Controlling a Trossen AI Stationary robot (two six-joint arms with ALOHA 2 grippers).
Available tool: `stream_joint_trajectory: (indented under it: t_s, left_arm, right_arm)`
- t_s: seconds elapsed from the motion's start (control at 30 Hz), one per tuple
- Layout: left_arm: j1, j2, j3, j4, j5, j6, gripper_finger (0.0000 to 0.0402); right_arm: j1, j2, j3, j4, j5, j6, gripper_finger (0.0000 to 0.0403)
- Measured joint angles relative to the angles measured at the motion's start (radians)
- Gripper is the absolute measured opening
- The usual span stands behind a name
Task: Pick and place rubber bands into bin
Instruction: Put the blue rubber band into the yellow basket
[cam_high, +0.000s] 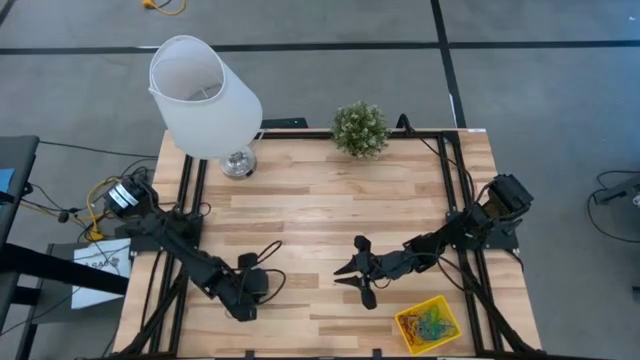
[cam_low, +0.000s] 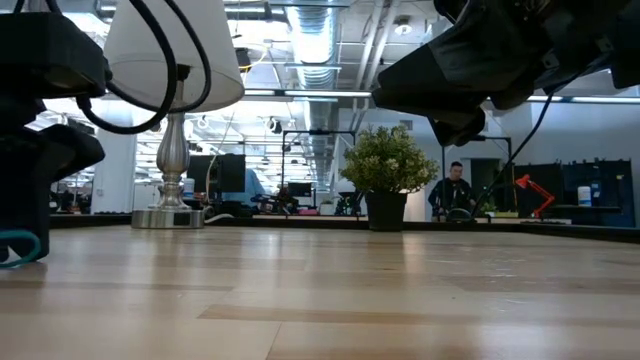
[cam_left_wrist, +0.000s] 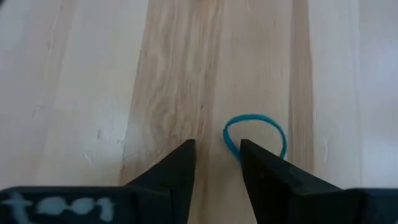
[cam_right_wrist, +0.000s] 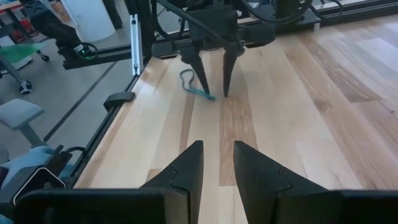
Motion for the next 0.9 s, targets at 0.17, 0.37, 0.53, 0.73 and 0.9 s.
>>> stream_joint_trajectory:
  t_s: [0.17,0.37,0.53,0.73,0.9]
  left_arm:
    - [0.0,0.084,0.04,0.01,-0.009,-0.022,0.0121]
    - [0.0,0.138,0.145,-0.115,-0.011,0.022,0.0103]
    - [0.0,0.142,0.17,-0.148,0.006,0.03,0.0021]
    - [0.0,0.142,0.181,-0.137,-0.004,0.024,0.0002]
    - [0.001,0.134,0.241,-0.198,-0.044,0.061,0.0]
  right_arm:
    - [0.0,0.0,0.0,0.0,0.0,0.0,0.0082]
    - [-0.004,0.0,0.0,0.0,0.001,0.0,0.0082]
    - [-0.014,0.0,0.0,0.0,0.0,0.0,0.0082]
    - [-0.016,0.0,0.0,0.0,0.0,0.0,0.0082]
    - [-0.033,0.0,0.002,0.0,0.002,0.0,0.0082]
